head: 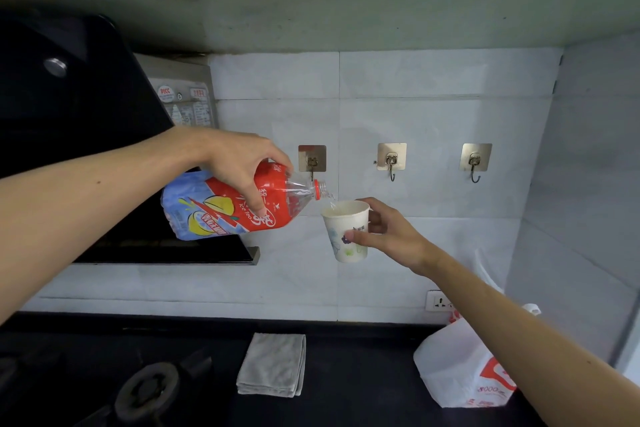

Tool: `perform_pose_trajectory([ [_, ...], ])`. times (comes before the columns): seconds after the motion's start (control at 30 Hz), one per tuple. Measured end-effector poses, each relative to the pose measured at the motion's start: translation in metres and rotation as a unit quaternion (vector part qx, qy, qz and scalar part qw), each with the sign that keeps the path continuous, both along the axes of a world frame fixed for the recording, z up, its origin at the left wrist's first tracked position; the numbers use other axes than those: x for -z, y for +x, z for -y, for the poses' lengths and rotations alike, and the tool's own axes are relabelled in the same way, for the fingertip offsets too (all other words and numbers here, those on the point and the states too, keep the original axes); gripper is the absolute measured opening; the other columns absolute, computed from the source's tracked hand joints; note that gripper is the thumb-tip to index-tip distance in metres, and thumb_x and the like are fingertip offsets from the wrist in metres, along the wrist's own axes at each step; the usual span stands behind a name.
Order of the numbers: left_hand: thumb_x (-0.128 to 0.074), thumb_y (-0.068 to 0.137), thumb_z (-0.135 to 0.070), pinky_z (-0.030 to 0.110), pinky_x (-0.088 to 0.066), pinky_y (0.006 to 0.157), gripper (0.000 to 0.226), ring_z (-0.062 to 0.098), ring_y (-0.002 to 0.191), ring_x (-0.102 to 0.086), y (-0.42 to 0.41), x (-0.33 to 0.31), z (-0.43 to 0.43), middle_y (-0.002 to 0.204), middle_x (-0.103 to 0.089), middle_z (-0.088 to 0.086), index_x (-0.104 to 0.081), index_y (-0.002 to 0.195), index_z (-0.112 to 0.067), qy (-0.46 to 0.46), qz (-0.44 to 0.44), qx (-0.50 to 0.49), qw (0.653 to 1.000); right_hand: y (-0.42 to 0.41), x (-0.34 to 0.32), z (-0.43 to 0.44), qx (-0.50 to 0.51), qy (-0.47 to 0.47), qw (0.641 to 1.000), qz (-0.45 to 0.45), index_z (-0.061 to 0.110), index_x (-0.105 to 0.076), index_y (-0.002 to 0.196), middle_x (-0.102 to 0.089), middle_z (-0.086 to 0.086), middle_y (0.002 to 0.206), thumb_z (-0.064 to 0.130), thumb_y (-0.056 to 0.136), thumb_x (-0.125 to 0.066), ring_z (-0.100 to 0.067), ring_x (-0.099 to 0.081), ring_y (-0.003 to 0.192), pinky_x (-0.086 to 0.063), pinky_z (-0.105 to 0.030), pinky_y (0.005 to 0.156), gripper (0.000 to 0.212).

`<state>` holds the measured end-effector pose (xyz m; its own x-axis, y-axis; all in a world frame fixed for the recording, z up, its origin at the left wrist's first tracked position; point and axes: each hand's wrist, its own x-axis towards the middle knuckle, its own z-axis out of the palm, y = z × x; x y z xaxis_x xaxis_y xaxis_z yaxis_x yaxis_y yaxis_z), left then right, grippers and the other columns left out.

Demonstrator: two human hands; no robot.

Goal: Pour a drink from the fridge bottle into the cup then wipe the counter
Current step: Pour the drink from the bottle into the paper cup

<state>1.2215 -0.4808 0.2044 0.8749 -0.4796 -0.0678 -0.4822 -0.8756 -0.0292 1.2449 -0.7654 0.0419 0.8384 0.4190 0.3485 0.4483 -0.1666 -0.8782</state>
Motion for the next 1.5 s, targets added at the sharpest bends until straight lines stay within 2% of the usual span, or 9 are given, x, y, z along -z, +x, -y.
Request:
perform_pose_trajectory([
  [0.2,-0.094,0.062,-0.040,0.027,-0.062,0.072,0.068,0.008,0.086,-0.072,-0.001,0.038,-0.006,0.104,-0.071,-0.009,-0.060,0.120,-0.029,-0.115,0.001,-0.014,0.993,0.004,-0.015,0.007,0.014,0.068,0.997,-0.015,0.012,-0.056,0.123,-0.072,-0.009,0.109,0.013,0.087,-0.075,-0.025,-0.069,0.104,-0.059,-0.037,0.084,0.040],
  [0.5,-0.096,0.058,-0.035,0.043,-0.062,0.085,0.072,0.015,0.100,-0.071,-0.002,0.143,-0.016,0.111,-0.070,-0.010,-0.059,0.120,-0.034,-0.357,-0.051,-0.065,0.930,0.006,-0.025,0.004,0.046,0.075,0.996,-0.005,0.010,-0.052,0.130,-0.068,-0.015,0.120,0.012,0.088,-0.075,-0.028,-0.067,0.110,-0.059,-0.034,0.081,0.049],
  [0.7,-0.096,0.044,-0.046,0.037,-0.062,0.081,0.078,0.012,0.096,-0.073,-0.006,0.190,-0.013,0.108,-0.072,-0.008,-0.060,0.112,-0.033,-0.405,-0.074,-0.067,0.909,0.006,-0.013,0.002,0.058,0.063,0.996,-0.016,0.008,-0.051,0.130,-0.066,-0.019,0.122,0.013,0.086,-0.077,-0.032,-0.065,0.113,-0.060,-0.039,0.085,0.051],
  [0.83,-0.097,0.056,-0.026,0.035,-0.062,0.079,0.069,0.014,0.097,-0.071,-0.009,0.215,-0.015,0.106,-0.069,-0.008,-0.056,0.111,-0.027,-0.422,-0.056,-0.076,0.902,0.005,0.000,0.003,0.057,0.053,0.997,-0.027,0.016,-0.054,0.118,-0.067,-0.018,0.115,0.010,0.086,-0.076,-0.036,-0.064,0.113,-0.059,-0.045,0.090,0.039],
  [0.97,-0.098,0.052,-0.034,0.036,-0.061,0.081,0.073,0.013,0.101,-0.068,-0.016,0.240,-0.016,0.111,-0.066,-0.008,-0.055,0.112,-0.031,-0.443,-0.044,-0.075,0.892,0.003,0.017,0.004,0.062,0.037,0.997,-0.037,0.012,-0.053,0.119,-0.069,-0.010,0.105,0.008,0.086,-0.076,-0.035,-0.066,0.110,-0.056,-0.048,0.093,0.040],
  [1.07,-0.096,0.060,-0.021,0.041,-0.061,0.084,0.071,0.014,0.103,-0.067,-0.021,0.258,-0.014,0.113,-0.065,-0.007,-0.054,0.116,-0.024,-0.462,-0.051,-0.084,0.881,0.001,0.034,0.004,0.069,0.028,0.996,-0.050,0.010,-0.052,0.120,-0.071,-0.008,0.101,0.006,0.085,-0.076,-0.031,-0.068,0.106,-0.057,-0.044,0.094,0.042],
  [1.17,-0.097,0.057,-0.024,0.042,-0.062,0.082,0.076,0.015,0.103,-0.068,-0.028,0.273,-0.012,0.114,-0.066,-0.005,-0.053,0.118,-0.025,-0.481,-0.071,-0.101,0.868,0.000,0.053,0.003,0.081,0.012,0.995,-0.062,0.010,-0.052,0.121,-0.071,-0.012,0.104,0.006,0.081,-0.079,-0.030,-0.069,0.104,-0.056,-0.040,0.093,0.048],
  [1.33,-0.096,0.060,-0.019,0.048,-0.062,0.083,0.070,0.019,0.103,-0.070,-0.040,0.301,-0.013,0.118,-0.066,-0.001,-0.049,0.111,-0.032,-0.497,-0.101,-0.116,0.854,-0.005,0.083,0.000,0.099,-0.032,0.992,-0.073,0.011,-0.049,0.122,-0.068,-0.001,0.100,0.009,0.079,-0.083,-0.009,-0.066,0.090,-0.055,-0.021,0.080,0.055],
  [1.5,-0.091,0.050,-0.035,0.041,-0.062,0.082,0.076,0.013,0.101,-0.071,-0.060,0.332,-0.009,0.114,-0.067,-0.005,-0.050,0.114,-0.028,-0.518,-0.128,-0.119,0.837,-0.013,0.125,-0.004,0.101,-0.058,0.989,-0.089,0.015,-0.048,0.121,-0.065,0.003,0.107,0.012,0.076,-0.085,-0.011,-0.062,0.097,-0.052,-0.017,0.080,0.058],
])
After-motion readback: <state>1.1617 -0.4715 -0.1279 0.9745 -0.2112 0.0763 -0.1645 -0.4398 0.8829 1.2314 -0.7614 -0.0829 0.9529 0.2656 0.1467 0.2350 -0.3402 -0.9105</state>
